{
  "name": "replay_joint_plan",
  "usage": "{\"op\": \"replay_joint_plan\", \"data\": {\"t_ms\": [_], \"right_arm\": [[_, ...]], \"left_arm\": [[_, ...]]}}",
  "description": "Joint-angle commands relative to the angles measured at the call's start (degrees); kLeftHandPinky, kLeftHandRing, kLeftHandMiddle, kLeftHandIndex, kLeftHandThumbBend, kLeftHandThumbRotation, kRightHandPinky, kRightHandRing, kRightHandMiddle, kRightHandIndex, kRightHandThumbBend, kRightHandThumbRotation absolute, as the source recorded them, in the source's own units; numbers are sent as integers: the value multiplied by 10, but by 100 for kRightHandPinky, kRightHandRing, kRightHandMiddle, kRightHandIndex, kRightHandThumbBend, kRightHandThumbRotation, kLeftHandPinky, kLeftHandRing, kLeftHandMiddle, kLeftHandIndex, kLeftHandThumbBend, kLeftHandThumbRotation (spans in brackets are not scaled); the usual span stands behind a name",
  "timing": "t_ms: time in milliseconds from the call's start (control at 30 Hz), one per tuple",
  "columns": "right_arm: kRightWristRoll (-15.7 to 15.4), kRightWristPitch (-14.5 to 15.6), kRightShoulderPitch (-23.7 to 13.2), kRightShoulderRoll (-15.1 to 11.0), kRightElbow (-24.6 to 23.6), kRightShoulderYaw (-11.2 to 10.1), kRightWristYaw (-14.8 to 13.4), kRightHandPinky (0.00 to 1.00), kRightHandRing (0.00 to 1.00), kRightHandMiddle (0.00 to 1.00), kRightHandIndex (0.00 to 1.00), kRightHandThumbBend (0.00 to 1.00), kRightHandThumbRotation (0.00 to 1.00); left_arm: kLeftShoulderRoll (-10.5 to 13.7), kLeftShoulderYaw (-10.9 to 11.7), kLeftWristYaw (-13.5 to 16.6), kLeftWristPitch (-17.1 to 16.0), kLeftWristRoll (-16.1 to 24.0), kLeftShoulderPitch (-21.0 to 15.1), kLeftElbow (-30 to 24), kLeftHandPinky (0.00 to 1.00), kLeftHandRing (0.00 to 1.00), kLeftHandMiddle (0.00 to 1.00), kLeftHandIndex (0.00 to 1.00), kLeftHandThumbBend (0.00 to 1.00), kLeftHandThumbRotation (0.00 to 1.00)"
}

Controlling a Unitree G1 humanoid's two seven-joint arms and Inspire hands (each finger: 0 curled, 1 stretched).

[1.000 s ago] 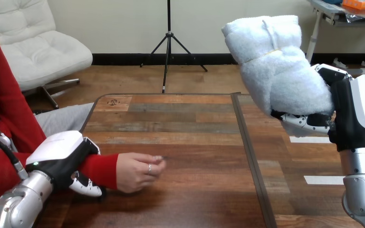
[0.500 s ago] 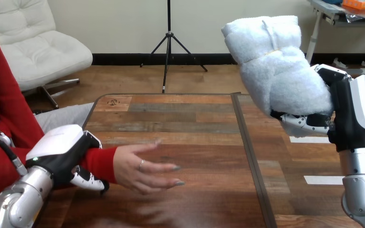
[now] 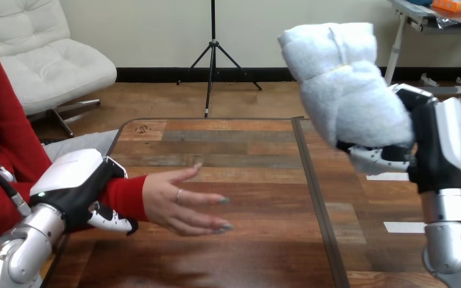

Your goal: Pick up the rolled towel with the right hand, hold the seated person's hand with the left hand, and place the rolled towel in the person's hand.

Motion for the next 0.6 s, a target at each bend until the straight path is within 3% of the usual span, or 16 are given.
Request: {"op": "replay_joint_plan", "data": {"t_ms": [0,567], "right_arm": [[17,-1,-26,16,-2,-10,5,30,36,42,45,75,0],[18,6,-23,42,0,-7,13,31,37,42,45,75,0]], "left_arm": [[1,36,23,-14,-20,-82,-67,22,28,33,32,70,0],[-4,35,29,-21,-25,-104,-53,22,26,31,31,70,0]]}}
